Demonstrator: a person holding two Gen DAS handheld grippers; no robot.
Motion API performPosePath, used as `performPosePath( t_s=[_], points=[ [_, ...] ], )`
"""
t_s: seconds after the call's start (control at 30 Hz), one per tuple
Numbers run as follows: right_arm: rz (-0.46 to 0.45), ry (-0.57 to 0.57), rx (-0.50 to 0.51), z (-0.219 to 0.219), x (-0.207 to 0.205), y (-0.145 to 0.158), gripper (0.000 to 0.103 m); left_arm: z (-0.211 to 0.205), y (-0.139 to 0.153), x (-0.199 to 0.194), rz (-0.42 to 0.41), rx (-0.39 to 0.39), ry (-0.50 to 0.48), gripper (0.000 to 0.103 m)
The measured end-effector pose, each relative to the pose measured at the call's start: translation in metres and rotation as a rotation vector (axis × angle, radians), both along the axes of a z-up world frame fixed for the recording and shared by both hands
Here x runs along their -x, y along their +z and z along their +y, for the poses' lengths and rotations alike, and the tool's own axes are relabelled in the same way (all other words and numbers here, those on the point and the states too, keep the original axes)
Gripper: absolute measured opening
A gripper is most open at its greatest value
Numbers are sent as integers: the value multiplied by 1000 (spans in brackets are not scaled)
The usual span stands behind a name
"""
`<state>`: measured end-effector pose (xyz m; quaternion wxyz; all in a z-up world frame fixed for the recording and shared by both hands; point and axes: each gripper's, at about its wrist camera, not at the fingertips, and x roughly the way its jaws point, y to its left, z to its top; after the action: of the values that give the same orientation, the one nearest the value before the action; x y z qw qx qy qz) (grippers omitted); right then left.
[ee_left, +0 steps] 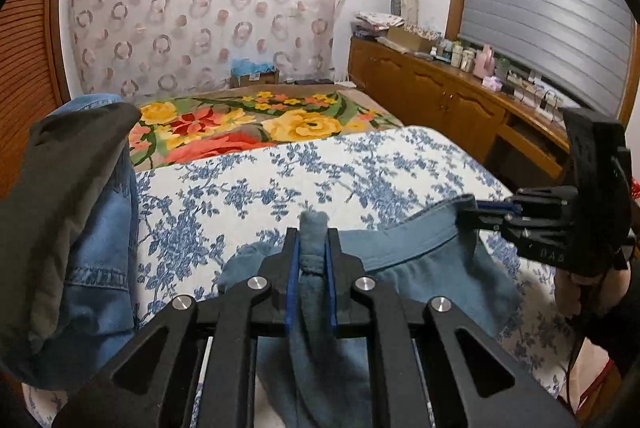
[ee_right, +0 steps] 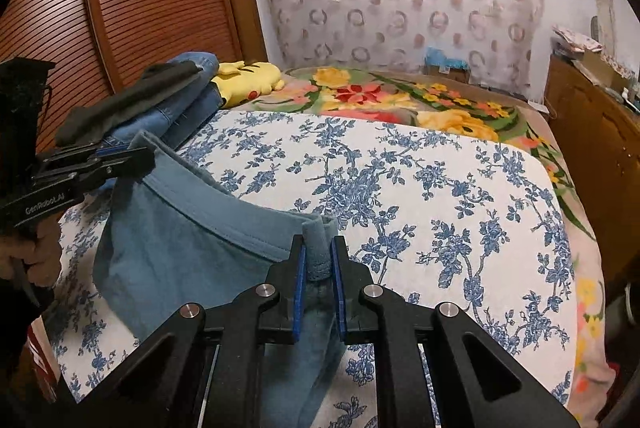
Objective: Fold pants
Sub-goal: 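Fold the held edge over the shorts with both tools and open them, then move both tools to the edge of the folded shorts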
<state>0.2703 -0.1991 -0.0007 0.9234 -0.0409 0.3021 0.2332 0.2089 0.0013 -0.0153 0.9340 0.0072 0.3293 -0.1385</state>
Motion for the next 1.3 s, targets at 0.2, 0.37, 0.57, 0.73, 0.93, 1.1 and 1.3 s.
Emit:
performPosePath(
  t_s=[0.2,0.37,0.57,0.73,0.93,1.1,1.3],
  points=[
    [8,-7,3,2,-4,-2,12,0,1,11,-12,-18,-22,36],
    [11,-10,8,2,-8,-5,12,2,-4,14,41,25,-61,50],
    [0,2,-9,-1,-6,-3,12,5,-25,16,99,28,-73,76],
    [-19,0,20,-3,0,2,17,11,-33,25,114,33,-39,76],
    [-22,-4,7,-11,16,9,21,16,-36,45,123,21,-10,76],
    [-3,-7,16,-14,38,6,25,16,-38,58,123,10,-1,76],
    [4,27,43,-11,67,-2,26,10,-43,68,131,8,5,76]
  ],
)
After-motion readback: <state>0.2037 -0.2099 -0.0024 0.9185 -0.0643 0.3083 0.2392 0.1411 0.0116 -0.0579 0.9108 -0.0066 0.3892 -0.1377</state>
